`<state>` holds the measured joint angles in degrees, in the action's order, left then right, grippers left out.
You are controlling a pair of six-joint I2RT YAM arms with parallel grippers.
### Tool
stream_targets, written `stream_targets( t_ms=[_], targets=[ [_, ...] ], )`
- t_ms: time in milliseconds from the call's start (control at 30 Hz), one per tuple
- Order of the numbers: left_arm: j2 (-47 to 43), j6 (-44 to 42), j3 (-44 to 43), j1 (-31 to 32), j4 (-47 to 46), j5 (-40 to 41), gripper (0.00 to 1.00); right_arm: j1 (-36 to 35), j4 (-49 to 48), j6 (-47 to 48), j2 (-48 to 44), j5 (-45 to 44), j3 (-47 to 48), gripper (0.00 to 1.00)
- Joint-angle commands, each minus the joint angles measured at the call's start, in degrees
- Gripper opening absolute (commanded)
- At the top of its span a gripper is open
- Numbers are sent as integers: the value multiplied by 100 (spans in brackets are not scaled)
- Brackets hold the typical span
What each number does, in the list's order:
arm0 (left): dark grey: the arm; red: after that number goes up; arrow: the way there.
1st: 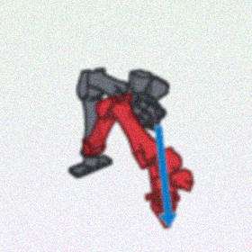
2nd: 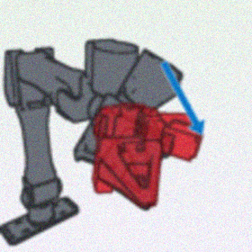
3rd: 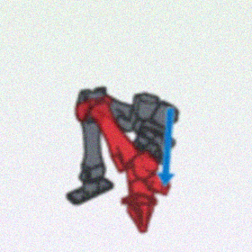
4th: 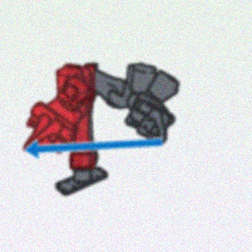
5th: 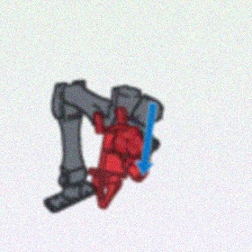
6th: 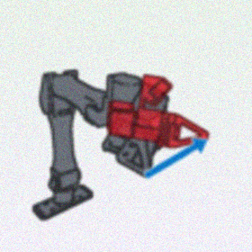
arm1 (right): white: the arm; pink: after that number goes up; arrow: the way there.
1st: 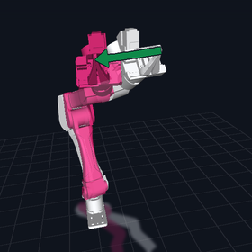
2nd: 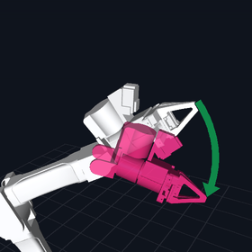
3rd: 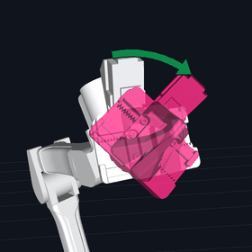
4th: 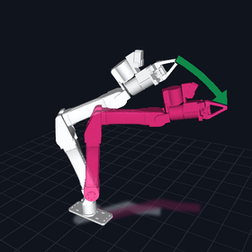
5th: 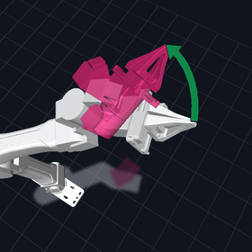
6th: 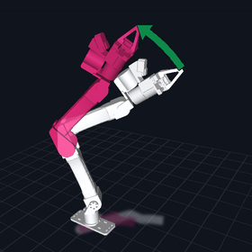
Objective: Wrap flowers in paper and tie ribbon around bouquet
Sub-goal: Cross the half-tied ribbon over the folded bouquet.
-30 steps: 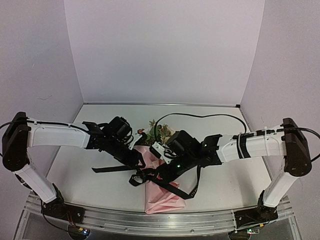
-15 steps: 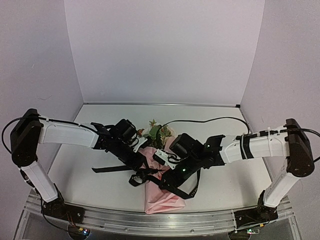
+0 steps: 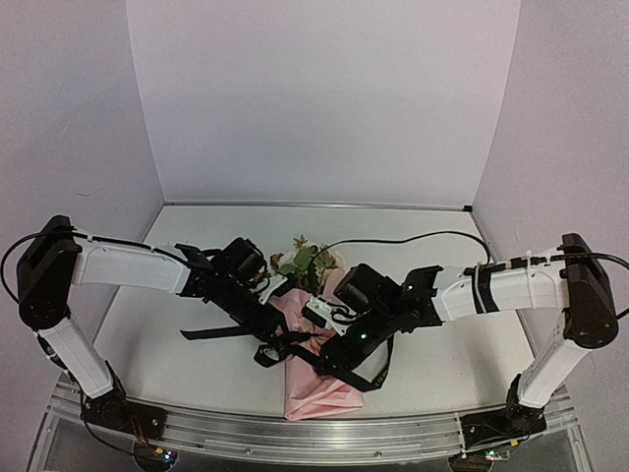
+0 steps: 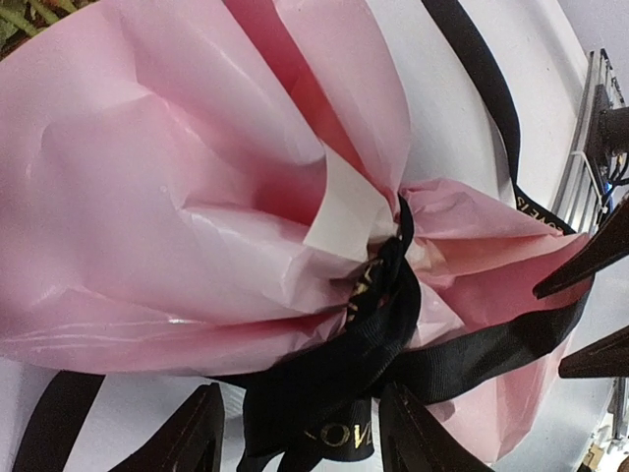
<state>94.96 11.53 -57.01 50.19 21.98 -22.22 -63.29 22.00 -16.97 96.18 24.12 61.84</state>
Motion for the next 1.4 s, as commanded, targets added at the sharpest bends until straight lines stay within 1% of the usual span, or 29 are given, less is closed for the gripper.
stream_targets(
  t_ms=[0,133,233,500,800,1200,1367],
  targets=[
    [-390,-251,142,64,-90,199,54,-10,41,49,-199,30,3,39],
    [-303,-349,90,162,-38,403,51,-11,41,48,-196,0,3,39],
    [-220,-418,37,198,-39,466,47,-9,23,46,-196,-13,4,39],
    [-115,-572,-90,262,28,542,41,-8,-16,32,-196,-21,-6,38],
    [-57,-621,-171,279,-40,575,28,-8,-55,18,-192,24,15,37],
    [-50,-623,-205,280,-145,610,8,-20,-136,41,-205,19,-21,37],
    [-127,-554,-189,283,-272,686,4,-18,-221,69,-226,-69,-72,36]
  ],
)
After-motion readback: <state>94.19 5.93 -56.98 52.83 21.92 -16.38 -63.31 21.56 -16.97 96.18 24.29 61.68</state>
